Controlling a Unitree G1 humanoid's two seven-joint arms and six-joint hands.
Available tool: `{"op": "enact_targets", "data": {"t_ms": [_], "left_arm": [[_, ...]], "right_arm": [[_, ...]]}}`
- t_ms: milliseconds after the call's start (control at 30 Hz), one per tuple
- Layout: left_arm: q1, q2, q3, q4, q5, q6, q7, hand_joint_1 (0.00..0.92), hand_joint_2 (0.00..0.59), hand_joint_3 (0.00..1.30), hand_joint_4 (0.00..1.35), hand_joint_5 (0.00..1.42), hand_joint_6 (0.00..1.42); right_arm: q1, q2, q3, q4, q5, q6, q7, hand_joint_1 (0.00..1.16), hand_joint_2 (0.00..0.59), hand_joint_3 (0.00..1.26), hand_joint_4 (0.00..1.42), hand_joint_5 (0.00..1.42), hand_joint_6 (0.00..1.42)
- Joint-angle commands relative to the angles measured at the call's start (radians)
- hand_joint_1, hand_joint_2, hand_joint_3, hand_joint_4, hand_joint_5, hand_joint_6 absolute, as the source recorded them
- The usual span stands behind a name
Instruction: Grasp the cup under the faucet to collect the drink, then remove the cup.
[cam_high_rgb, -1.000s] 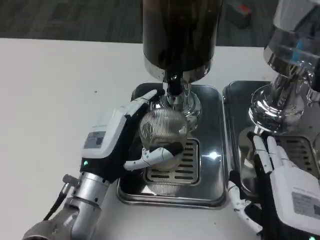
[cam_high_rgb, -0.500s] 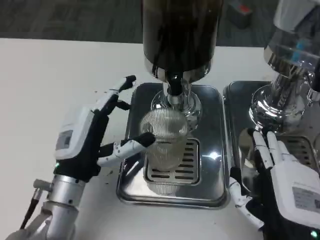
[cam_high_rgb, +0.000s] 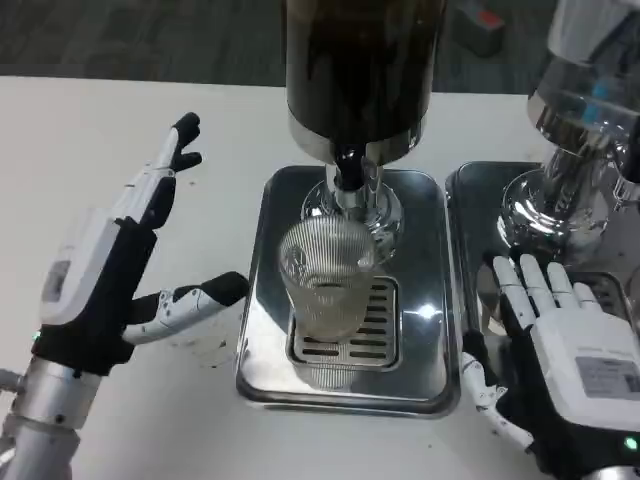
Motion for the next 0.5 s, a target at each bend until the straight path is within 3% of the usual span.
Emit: {"op": "enact_targets", "data": {"t_ms": [33, 167, 267, 500], "left_arm": [[0.023, 0.034, 0.029, -0.105, -0.096, -0.065, -0.146, 0.000, 0.075, 0.00, 0.00, 0.08, 0.01], [0.013, 0.048, 0.028, -0.177, -0.216, -0.103, -0.294, 0.000, 0.086, 0.00, 0.00, 0.06, 0.00], [0.008, 0.036, 0.029, -0.218, -0.317, -0.107, -0.401, 0.000, 0.088, 0.00, 0.00, 0.06, 0.00], [-0.058, 0.001, 0.009, -0.240, -0.514, -0.055, -0.647, 0.000, 0.099, 0.00, 0.00, 0.00, 0.00]], "right_arm": [[-0.016, -0.010, 0.014, 0.005, -0.019, -0.009, 0.021, 0.20, 0.531, 0.04, 0.00, 0.00, 0.05], [-0.027, -0.003, 0.016, 0.014, -0.014, -0.005, 0.031, 0.20, 0.531, 0.04, 0.00, 0.00, 0.05], [-0.033, 0.003, 0.014, 0.017, -0.008, -0.002, 0.034, 0.20, 0.531, 0.05, 0.00, 0.00, 0.05], [-0.034, 0.021, 0.008, 0.019, 0.003, 0.006, 0.031, 0.20, 0.531, 0.05, 0.00, 0.00, 0.04]]}}
